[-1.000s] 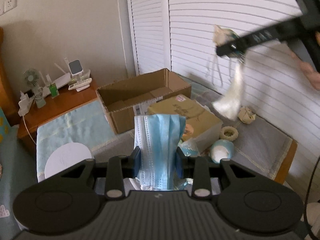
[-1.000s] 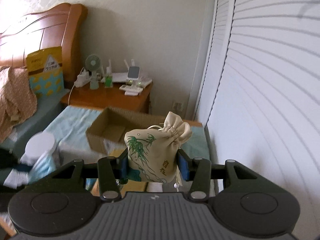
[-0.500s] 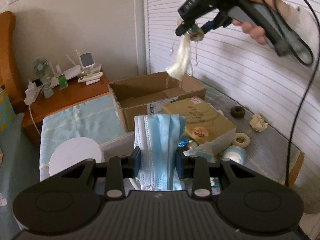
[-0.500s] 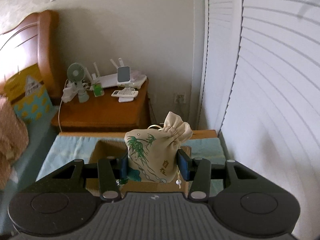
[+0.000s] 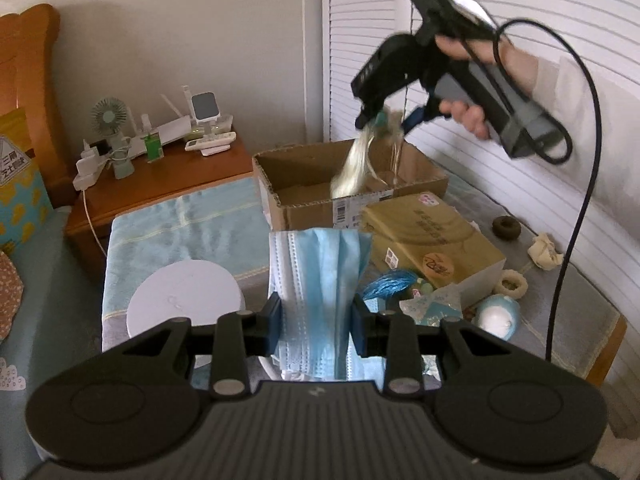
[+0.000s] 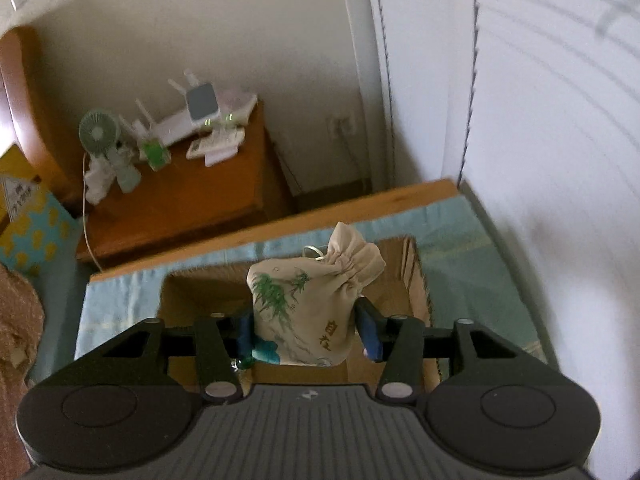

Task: Organize soft objects
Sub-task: 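Carry bag into cardboard box and open right tool while left tool carries masks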

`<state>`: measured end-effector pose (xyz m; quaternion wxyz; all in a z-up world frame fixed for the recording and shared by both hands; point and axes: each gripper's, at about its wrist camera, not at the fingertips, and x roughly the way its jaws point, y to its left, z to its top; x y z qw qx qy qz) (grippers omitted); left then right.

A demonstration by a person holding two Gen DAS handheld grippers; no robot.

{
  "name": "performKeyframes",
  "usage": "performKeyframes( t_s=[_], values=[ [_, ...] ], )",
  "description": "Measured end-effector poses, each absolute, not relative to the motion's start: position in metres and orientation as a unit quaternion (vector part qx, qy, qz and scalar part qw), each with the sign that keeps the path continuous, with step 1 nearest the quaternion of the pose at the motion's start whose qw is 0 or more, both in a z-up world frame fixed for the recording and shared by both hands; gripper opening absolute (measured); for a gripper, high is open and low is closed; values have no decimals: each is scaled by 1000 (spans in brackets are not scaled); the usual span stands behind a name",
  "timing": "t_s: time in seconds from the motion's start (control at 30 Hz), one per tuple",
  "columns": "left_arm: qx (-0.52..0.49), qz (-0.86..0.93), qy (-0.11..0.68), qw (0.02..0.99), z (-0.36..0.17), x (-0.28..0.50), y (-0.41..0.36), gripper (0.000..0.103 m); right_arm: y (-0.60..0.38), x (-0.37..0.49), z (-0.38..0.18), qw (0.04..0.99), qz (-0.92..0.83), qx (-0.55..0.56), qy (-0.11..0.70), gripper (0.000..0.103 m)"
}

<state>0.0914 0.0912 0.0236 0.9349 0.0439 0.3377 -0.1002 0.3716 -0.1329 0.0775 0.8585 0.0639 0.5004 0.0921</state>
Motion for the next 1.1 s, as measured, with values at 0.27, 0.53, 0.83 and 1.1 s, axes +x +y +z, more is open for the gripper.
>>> performKeyframes(
  t_s=[0.27,0.53,0.83,1.1],
  values=[
    [50,-101,342,933,25,99,88,33,-153,351,79,867,96,45,487,78],
    [61,-111,340,932,38,121,79,33,-187,297,83,894,112,21,433,101],
    [64,-126,340,930,57,182,55,33,-212,222,68,909,127,17,397,103],
    [76,-110,348,928,57,249,32,33,-222,170,68,917,140,-16,373,103]
  ],
)
